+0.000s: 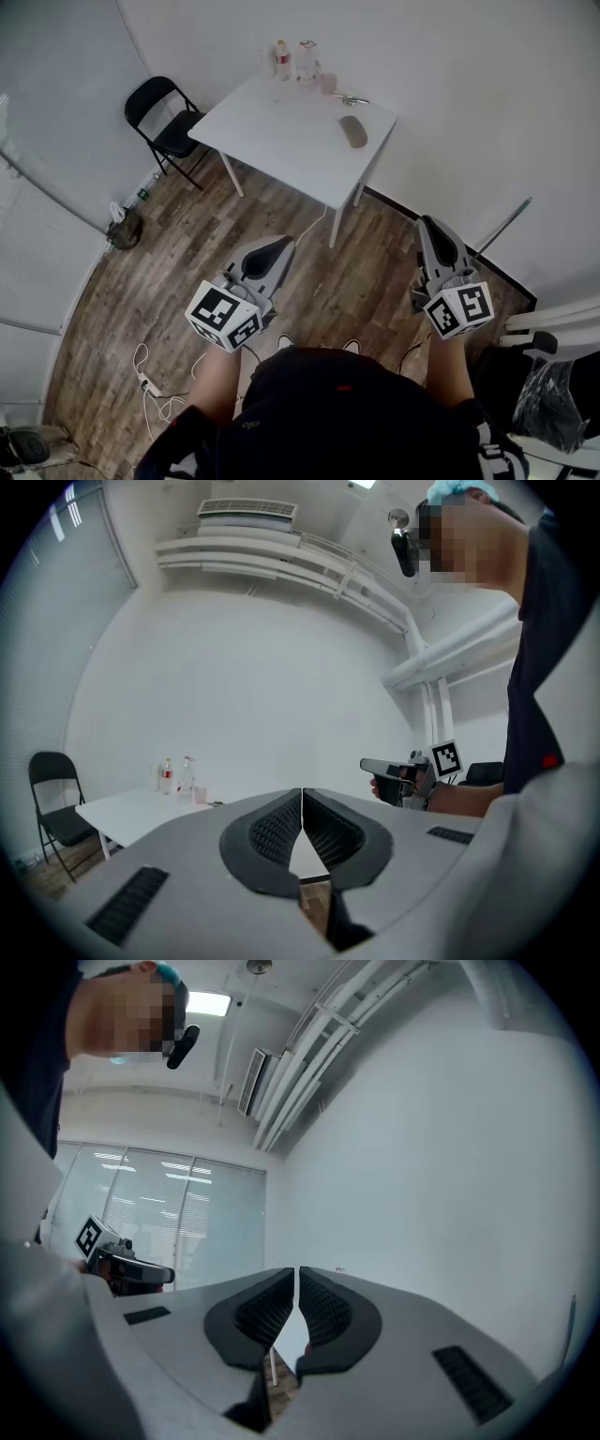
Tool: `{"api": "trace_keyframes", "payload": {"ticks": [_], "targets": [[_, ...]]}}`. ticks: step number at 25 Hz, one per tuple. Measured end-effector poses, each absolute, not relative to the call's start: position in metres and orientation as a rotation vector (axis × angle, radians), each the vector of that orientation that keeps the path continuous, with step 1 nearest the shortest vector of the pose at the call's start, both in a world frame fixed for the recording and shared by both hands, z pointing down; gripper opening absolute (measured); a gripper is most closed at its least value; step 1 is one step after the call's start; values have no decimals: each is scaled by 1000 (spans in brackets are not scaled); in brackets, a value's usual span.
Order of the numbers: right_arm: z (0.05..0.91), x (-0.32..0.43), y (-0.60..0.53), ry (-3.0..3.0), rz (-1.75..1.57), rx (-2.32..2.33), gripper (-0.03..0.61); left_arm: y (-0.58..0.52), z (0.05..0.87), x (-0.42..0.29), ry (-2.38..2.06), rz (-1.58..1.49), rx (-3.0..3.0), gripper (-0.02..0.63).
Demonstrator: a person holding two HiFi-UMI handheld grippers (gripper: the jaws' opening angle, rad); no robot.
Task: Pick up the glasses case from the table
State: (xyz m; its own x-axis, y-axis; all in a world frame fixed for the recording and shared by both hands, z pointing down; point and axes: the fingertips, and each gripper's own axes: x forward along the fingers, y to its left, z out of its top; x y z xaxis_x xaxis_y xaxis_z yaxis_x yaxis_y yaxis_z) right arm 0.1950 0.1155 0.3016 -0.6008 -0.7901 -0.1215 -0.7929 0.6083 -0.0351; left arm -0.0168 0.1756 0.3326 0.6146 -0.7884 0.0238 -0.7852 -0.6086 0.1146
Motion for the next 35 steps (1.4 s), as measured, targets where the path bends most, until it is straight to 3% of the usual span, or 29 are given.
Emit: {"api": "trace_keyframes", "payload": {"ticks": [18, 35], "targets": [[327, 101, 120, 2676, -31, -1459, 34, 173, 364, -111, -1260, -34, 2721, 23], [353, 141, 18, 2705, -123, -1431, 34, 74, 375, -77, -1292, -10, 2671, 23]]}}
